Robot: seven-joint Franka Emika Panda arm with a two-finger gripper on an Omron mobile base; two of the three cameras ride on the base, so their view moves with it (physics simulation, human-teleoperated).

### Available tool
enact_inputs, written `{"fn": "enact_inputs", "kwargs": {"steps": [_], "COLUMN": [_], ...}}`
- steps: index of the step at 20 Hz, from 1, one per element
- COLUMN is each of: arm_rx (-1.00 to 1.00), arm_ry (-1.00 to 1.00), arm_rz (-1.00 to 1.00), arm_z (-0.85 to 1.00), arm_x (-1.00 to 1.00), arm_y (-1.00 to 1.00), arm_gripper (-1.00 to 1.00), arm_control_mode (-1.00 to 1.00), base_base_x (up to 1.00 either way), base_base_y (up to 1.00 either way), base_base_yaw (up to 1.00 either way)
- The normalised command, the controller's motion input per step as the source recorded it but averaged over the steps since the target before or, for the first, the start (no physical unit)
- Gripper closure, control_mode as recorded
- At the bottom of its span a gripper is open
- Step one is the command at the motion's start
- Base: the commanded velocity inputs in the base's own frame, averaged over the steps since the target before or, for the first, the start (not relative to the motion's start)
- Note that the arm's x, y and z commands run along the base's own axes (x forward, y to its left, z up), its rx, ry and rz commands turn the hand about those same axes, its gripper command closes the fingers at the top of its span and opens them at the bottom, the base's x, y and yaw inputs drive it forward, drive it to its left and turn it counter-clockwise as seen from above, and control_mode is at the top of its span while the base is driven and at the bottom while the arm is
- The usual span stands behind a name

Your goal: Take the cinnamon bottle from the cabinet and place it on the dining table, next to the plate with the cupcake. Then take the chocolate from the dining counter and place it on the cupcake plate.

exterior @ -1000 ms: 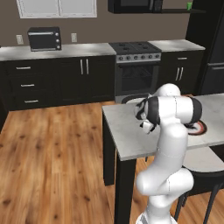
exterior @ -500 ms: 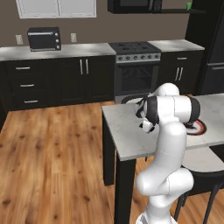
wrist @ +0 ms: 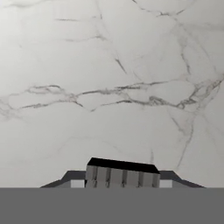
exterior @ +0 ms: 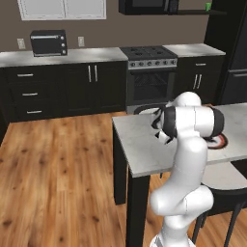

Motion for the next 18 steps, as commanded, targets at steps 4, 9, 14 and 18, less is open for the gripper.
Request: {"fn": "enact_inputs", "kwargs": {"steps": [4,9,14,18], "arm_rx": [0.00,0.00,0.00,0.00], "arm_ry": [-0.11,-0.01,0.00,0.00], "arm_rz": [-0.12,-0.11,-0.03,0.00], "arm_z": [0.85,1.00,0.85,0.48], "arm_x": [-0.20,-0.28,-0.57,-0.79], "arm_y": [-0.02,-0.09,-0.26,-0.48], "arm_gripper": [1.00,1.00,1.00,1.00], "arm_control_mode": [-1.00,-1.00,-1.00,-1.00], "base_base_x": [0.00,0.00,0.00,0.00], "base_base_y": [0.00,0.00,0.00,0.00], "base_base_yaw": [0.00,0.00,0.00,0.00]}}
